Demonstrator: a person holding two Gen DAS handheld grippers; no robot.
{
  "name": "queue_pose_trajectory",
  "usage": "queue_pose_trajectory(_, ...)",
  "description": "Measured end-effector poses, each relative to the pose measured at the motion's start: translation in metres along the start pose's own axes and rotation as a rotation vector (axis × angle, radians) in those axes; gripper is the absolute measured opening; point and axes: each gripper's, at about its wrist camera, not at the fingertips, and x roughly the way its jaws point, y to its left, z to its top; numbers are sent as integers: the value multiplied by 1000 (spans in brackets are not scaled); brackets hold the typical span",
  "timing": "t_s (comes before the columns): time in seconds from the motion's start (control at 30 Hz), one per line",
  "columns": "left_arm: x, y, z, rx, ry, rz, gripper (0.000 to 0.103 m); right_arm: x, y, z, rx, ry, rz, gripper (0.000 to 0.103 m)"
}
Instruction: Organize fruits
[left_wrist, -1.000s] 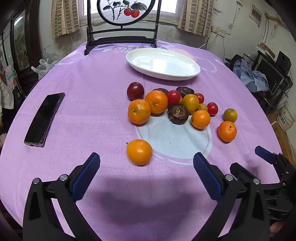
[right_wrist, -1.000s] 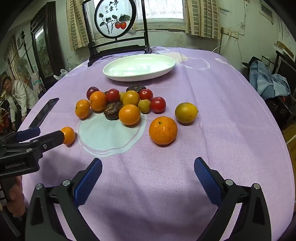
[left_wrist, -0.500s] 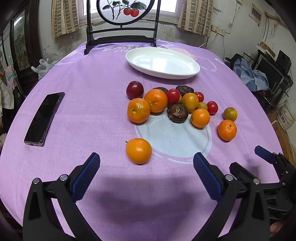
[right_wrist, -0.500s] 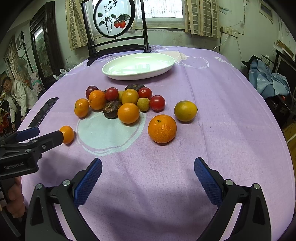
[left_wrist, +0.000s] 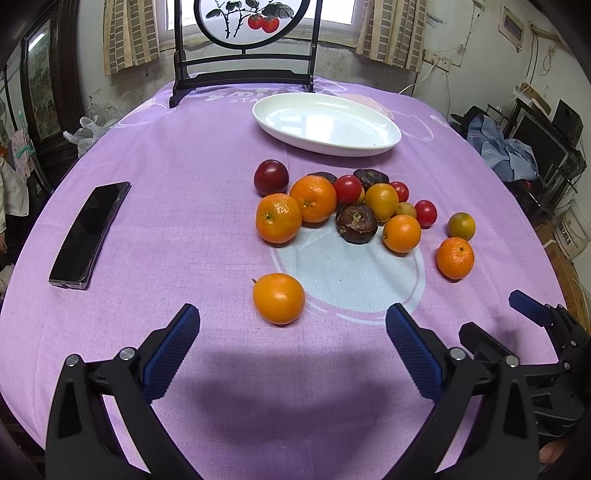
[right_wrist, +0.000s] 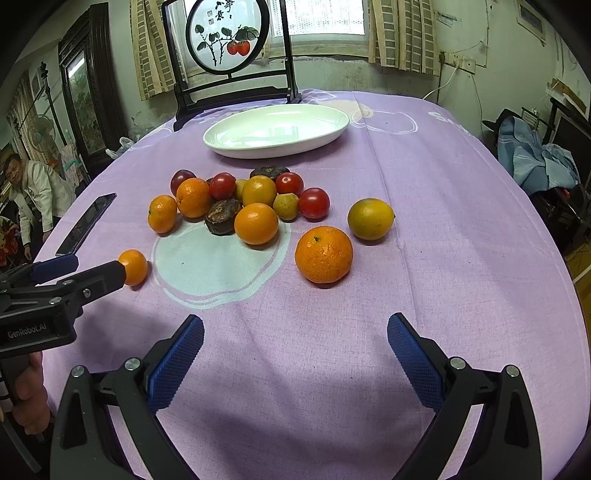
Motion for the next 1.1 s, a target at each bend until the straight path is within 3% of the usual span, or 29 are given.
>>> queue_pose_trajectory(0.83,-2,-1,1,-1,4,5,99,1,-1,1,3,6,-4,100)
queue_pose_trajectory(1.1,23,6,-8,-6,49,-3,99,7,-7,-4,12,21,2,100)
